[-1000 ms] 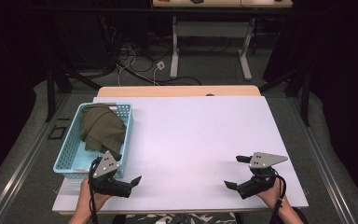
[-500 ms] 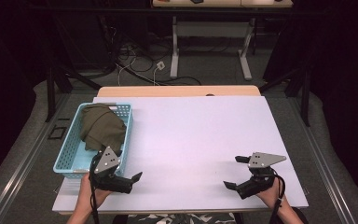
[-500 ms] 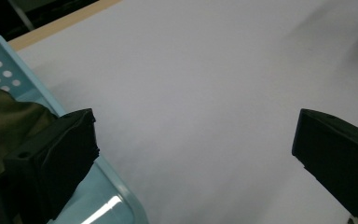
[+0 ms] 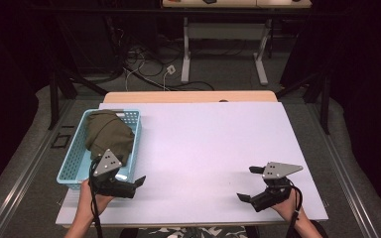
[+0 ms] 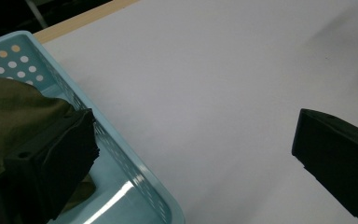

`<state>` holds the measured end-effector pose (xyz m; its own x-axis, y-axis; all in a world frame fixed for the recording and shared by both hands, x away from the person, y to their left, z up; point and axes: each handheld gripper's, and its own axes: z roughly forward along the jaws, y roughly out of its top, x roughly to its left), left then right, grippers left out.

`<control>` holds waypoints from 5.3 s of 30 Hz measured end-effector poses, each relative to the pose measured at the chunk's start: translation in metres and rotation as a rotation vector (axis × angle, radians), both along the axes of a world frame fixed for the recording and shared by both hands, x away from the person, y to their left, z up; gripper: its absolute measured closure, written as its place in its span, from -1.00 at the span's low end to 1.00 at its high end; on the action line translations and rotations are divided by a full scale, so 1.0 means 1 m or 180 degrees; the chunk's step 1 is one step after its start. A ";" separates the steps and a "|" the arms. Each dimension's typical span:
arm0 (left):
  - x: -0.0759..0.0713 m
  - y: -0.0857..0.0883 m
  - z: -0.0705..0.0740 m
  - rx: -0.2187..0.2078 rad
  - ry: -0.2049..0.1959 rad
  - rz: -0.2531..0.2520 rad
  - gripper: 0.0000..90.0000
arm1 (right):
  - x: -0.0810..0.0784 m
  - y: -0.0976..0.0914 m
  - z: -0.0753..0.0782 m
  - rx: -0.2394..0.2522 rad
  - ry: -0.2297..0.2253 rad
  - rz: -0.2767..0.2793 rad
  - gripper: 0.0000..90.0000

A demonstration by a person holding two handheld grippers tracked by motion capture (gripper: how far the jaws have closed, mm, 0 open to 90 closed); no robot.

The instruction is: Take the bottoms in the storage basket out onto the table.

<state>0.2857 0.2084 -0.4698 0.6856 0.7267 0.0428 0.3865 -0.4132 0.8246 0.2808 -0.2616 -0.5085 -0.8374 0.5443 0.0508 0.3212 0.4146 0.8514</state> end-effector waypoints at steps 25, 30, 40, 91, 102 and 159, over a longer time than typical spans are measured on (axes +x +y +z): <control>0.035 0.004 0.016 0.0038 0.0054 0.0073 -1.00 | 0.001 0.000 0.000 -0.0005 0.0012 0.0011 -0.99; 0.044 0.006 0.020 0.0061 0.0055 0.0113 -1.00 | 0.000 0.000 0.000 -0.0017 0.0013 0.0011 -0.99; 0.061 0.010 0.021 0.0084 0.0079 0.0195 -1.00 | -0.001 0.000 0.000 -0.0014 0.0007 0.0001 -0.99; 0.133 0.053 0.017 0.0295 0.0313 0.0779 -1.00 | -0.002 -0.001 0.000 -0.0041 0.0008 -0.0009 -0.99; 0.146 0.066 0.012 0.0537 0.0417 0.0944 -1.00 | -0.001 -0.001 -0.001 -0.0038 0.0015 -0.0003 -0.99; 0.184 0.076 -0.037 0.0927 0.1113 0.1162 -0.55 | 0.000 0.001 -0.001 -0.0050 0.0022 0.0020 -0.98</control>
<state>0.4693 0.2848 -0.5070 0.4022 0.9109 0.0923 0.7754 -0.3925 0.4947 0.2808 -0.2610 -0.5098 -0.8404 0.5398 0.0480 0.3243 0.4300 0.8426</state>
